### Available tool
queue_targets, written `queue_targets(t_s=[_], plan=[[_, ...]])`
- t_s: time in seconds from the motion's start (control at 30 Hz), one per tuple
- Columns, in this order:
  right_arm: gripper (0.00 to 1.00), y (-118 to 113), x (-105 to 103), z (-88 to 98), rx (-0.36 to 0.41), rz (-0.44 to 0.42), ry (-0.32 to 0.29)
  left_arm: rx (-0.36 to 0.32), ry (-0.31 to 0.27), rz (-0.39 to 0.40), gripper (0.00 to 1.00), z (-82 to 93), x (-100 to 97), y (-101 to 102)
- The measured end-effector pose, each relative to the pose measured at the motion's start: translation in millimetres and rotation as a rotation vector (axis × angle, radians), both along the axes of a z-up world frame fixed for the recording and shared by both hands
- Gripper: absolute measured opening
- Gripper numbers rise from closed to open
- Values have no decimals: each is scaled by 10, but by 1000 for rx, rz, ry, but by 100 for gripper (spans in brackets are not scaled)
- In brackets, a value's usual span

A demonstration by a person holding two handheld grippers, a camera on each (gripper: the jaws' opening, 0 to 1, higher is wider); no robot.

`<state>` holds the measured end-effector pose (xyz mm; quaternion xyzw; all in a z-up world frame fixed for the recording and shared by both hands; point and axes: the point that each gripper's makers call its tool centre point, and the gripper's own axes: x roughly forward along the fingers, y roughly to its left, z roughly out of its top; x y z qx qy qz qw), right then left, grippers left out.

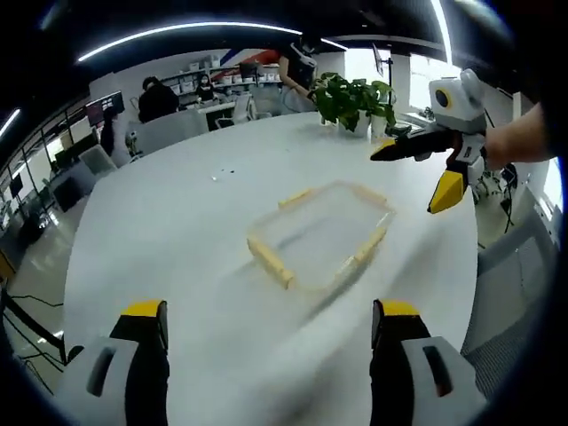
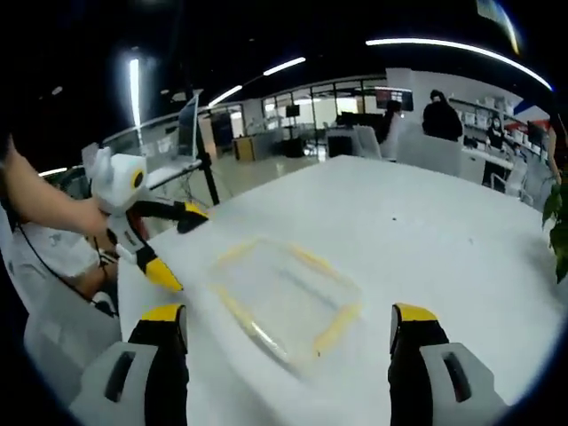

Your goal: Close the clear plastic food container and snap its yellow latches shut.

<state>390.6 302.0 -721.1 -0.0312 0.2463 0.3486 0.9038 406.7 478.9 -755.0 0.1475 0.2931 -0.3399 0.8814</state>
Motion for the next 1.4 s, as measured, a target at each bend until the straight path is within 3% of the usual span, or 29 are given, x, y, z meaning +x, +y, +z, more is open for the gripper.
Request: queue_targets(t_s=[0.4,0.77,1.0,1.4], plan=[[97,-32,-122,105,32,-18,-39,-83,-13,95,94,65,-119,154],[97,-74,-208,180,74,-62,-64,-146,-71,111,94,248,-174,158],[97,-74,-334,267,105,-63,-99,-228,-100,102,94,388,-244,101],[95,-219,-565,284,131,-99,-109,-249,-82,118,92,348,-422,87]])
